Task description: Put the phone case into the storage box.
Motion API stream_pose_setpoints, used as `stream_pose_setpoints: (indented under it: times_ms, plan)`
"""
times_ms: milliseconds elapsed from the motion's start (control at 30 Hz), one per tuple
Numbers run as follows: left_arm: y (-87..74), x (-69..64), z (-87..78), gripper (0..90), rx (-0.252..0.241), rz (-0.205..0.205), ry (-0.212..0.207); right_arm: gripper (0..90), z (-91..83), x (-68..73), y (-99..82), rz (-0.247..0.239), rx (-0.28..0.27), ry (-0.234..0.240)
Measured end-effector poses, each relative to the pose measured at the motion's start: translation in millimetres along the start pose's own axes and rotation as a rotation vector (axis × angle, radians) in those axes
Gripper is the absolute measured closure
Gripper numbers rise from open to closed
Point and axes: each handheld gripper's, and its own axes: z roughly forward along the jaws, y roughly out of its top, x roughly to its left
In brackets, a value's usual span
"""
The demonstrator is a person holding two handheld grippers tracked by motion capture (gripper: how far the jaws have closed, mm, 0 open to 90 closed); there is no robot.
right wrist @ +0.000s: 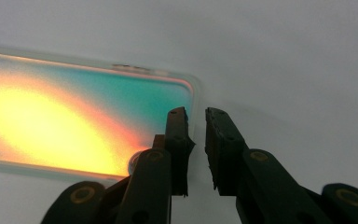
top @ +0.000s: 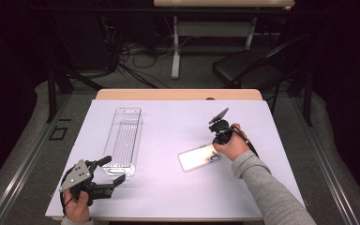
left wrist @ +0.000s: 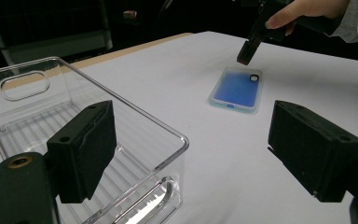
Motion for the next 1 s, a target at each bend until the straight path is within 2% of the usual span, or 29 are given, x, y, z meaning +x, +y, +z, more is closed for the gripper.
stream_pose_setpoints:
  times_ms: [33,67,133,233,333,367,467,500,667,867,933,1000]
  plan:
    - [0.0,0.0,0.0,15.5,0.0,0.0,0.0,79.7,0.0,0.2,0.5,-0.005,0.02,-0.009]
    - [-0.1,0.1,0.2,15.5,-0.001,-0.001,-0.002,80.0,3.3,0.8,-0.4,0.004,-0.009,0.005]
    - [-0.1,0.1,0.2,15.5,-0.001,0.0,-0.002,80.3,3.4,1.4,0.6,0.012,0.028,0.001]
    - [-0.1,0.3,0.0,15.5,-0.001,-0.001,-0.001,80.9,5.3,1.8,1.2,0.018,0.049,-0.001]
    - [-0.1,0.3,-0.1,15.5,-0.001,-0.001,-0.001,81.1,6.7,1.4,0.7,0.011,0.044,0.004]
    - [-0.2,0.2,0.0,15.5,-0.002,-0.001,-0.001,81.1,8.3,2.3,0.0,0.02,0.026,0.007]
    - [-0.1,0.1,0.1,15.5,0.0,0.0,-0.002,81.1,8.4,3.4,0.8,0.017,0.052,0.006]
    - [-0.1,0.0,0.0,15.5,0.001,0.0,0.0,81.1,9.8,3.6,0.6,0.02,0.039,0.007]
    - [-0.2,0.2,0.1,15.5,-0.001,-0.001,-0.001,81.2,12.2,2.0,1.4,0.021,0.06,0.0]
    - [-0.2,0.2,0.1,15.5,-0.001,-0.001,-0.002,81.7,15.5,1.8,1.1,0.032,0.058,0.003]
    - [-0.2,0.1,0.1,15.5,-0.001,-0.001,-0.002,82.0,14.7,1.4,1.8,0.013,0.076,-0.004]
    - [-0.2,0.1,0.1,15.5,-0.001,-0.001,-0.002,82.8,14.2,2.1,2.2,0.017,0.086,-0.006]
